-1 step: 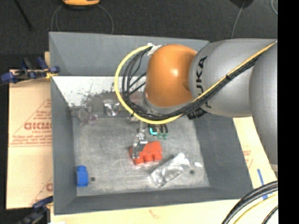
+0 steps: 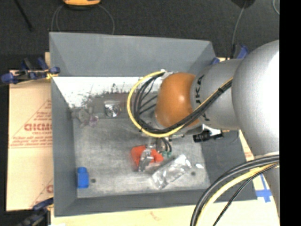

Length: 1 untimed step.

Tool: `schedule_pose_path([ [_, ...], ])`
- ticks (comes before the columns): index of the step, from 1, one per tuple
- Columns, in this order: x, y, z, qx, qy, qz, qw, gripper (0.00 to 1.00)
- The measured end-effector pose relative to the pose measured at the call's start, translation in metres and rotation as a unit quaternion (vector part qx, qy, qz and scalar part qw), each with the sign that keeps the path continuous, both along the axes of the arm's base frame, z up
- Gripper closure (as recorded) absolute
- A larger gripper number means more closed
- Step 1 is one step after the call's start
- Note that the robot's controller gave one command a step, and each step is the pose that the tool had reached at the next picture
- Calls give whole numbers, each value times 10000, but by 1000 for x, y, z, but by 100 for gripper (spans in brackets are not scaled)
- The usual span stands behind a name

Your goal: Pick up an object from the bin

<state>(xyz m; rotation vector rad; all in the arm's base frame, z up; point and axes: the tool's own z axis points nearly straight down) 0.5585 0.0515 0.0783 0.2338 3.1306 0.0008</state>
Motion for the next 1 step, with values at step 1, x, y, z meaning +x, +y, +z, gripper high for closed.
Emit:
schedule_pose_path([
  [1,2,1,4,7,-25,-10,10000,100],
])
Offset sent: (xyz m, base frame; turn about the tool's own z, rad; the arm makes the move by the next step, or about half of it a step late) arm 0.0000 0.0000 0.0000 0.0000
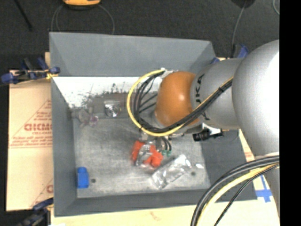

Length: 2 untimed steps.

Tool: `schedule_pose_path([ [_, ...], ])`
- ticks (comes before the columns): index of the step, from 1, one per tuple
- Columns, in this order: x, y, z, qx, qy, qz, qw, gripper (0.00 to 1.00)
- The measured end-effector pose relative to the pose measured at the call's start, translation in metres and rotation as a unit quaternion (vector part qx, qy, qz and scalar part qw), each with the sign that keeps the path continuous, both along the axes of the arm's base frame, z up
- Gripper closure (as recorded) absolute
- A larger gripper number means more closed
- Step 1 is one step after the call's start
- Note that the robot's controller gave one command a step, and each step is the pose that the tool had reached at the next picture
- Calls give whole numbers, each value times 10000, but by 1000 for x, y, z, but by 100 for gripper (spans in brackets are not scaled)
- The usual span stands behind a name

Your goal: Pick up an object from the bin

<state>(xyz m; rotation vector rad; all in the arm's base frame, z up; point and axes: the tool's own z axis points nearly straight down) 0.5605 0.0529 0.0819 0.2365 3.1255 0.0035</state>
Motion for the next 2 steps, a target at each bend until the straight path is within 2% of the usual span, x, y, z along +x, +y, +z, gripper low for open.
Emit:
schedule_pose_path([
  [1,-54,28,20,-8,5,1047,9945,100],
  [2,-64,18,132,-22,-10,1820,9833,100],
])
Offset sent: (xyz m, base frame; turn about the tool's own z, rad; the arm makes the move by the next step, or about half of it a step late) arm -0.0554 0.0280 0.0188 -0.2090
